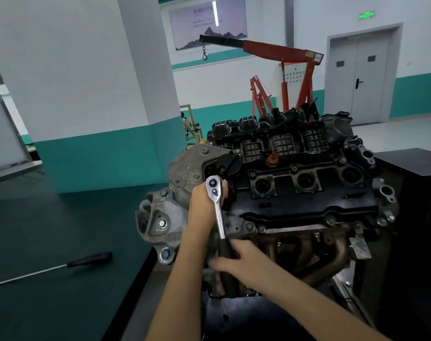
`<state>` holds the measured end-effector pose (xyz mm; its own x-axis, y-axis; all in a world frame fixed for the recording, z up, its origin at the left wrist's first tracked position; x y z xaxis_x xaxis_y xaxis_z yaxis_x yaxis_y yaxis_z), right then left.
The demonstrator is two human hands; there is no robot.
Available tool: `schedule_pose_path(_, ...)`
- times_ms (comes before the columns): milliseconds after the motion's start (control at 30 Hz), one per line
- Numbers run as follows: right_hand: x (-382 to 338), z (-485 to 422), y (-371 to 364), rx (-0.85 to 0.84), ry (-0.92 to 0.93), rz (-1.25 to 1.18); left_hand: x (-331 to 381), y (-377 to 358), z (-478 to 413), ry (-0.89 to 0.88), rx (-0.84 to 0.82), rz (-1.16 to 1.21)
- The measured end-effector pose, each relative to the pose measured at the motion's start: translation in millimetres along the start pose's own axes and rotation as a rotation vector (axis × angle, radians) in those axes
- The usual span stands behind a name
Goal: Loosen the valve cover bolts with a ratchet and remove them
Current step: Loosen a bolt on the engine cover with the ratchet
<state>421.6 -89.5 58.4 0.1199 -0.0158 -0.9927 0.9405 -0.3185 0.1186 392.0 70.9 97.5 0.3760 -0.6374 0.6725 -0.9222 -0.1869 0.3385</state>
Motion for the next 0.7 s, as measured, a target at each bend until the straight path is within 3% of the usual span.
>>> schedule_pose_path(100, -11.9, -12.9, 10.7, 0.053, -0.064, 0.015, -0.9, 4.1, 2.5, -0.048, 0.012, 0.064)
schedule_pose_path(133, -16.9, -17.2, 24.0, 0.073, -0.047, 0.138, -1.7, 6.6, 5.1, -0.058, 0.011, 0.127)
schedule_pose_path(300, -80.2, -48.2, 102.6, 0.320, 0.291, 1.239, 2.5, 16.5, 9.1, -0.223, -0.042, 0.291)
schedule_pose_path(400, -109.5, -60.1, 116.9, 0.406, 0.451, 1.422, 3.3, 18.6, 10.3, -0.209, -0.122, 0.341)
schedule_pose_path(533, -80.3, -48.5, 96.7, 0.504, 0.392, 1.281, -0.7, 15.7, 11.8, -0.130, -0.032, 0.221)
schedule_pose_path(600, -52.2, -34.4, 77.2, 0.446, 0.261, 0.971, -0.8, 13.9, 12.0, -0.126, 0.008, 0.156)
schedule_pose_path(700, -21.4, -14.2, 30.2, 0.182, 0.110, 0.363, -1.3, 11.5, 12.4, -0.144, -0.004, 0.167)
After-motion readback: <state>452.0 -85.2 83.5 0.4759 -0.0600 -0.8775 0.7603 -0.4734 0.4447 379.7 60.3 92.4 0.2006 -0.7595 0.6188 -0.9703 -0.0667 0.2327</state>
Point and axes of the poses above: each hand's wrist, its own z-axis away from the middle knuckle, its own y-axis out of the back of the hand, x = y × z, the point moved 1 cm from there along -z, towards the middle knuckle, and after that the axes turned 15 degrees about x, right-handed, at the moved point
